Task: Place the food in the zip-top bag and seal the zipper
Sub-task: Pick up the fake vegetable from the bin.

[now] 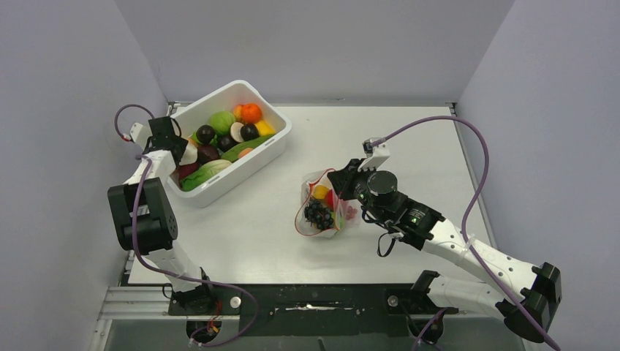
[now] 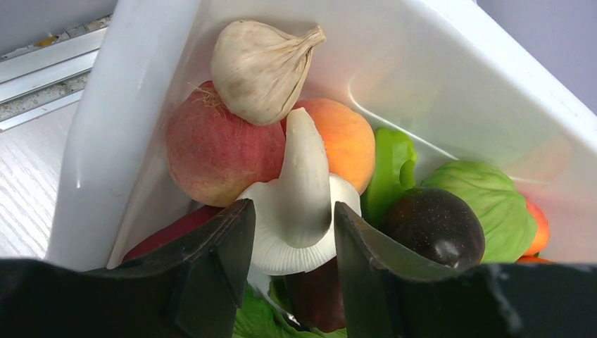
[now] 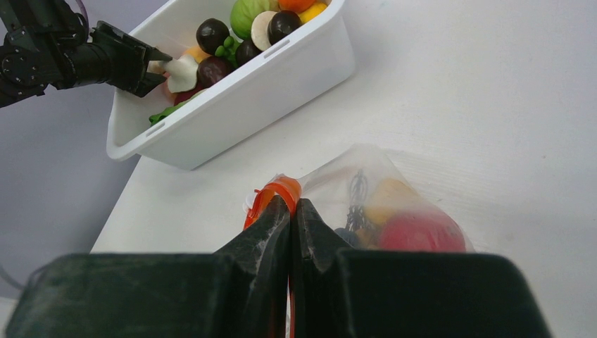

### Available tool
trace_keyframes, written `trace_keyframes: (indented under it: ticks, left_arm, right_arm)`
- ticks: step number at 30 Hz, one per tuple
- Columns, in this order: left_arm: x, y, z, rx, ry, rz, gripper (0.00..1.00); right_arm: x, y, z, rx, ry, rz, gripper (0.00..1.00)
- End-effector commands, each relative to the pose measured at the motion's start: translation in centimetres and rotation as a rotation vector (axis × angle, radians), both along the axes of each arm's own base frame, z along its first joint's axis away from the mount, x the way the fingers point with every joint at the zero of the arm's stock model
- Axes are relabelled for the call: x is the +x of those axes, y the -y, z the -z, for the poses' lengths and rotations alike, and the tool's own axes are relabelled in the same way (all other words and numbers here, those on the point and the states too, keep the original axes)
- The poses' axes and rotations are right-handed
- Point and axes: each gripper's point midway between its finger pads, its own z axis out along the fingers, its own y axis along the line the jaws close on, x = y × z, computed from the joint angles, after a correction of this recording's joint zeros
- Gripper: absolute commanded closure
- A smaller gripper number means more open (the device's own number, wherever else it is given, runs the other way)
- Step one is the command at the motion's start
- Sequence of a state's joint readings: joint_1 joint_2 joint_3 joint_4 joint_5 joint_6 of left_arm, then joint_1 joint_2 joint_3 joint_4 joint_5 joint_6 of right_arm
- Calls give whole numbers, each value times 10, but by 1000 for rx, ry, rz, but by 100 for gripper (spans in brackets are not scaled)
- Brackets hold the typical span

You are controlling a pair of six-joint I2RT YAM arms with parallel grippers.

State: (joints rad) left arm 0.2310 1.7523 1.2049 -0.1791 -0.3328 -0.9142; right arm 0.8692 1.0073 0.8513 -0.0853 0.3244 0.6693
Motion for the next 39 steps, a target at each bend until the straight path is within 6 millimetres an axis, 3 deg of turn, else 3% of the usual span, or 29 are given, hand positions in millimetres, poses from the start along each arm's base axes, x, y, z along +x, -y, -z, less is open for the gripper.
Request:
trace_keyframes:
  ticks: [1, 5, 7, 21, 25, 33, 39]
  left_arm:
    - [21, -7, -23, 28, 102, 0, 59]
    - [22, -5, -24, 24, 107, 8, 79]
    - [19, -5, -26, 31, 113, 8, 83]
    - [-5, 2, -58, 72, 180, 37, 84]
    - [-15, 7, -77, 112, 206, 65, 84]
    - [-31, 28, -120, 117, 313, 164, 84]
    - [-50, 50, -140, 134, 356, 279, 84]
  right_arm:
    - [7, 3, -36, 91, 82, 34, 100]
    - [7, 4, -35, 90, 79, 37, 100]
    - [6, 4, -35, 91, 76, 37, 100]
    - [7, -1, -32, 103, 64, 27, 100]
    - [6, -1, -31, 103, 63, 20, 100]
    - [4, -3, -34, 111, 60, 8, 100]
    - [3, -7, -35, 110, 50, -6, 100]
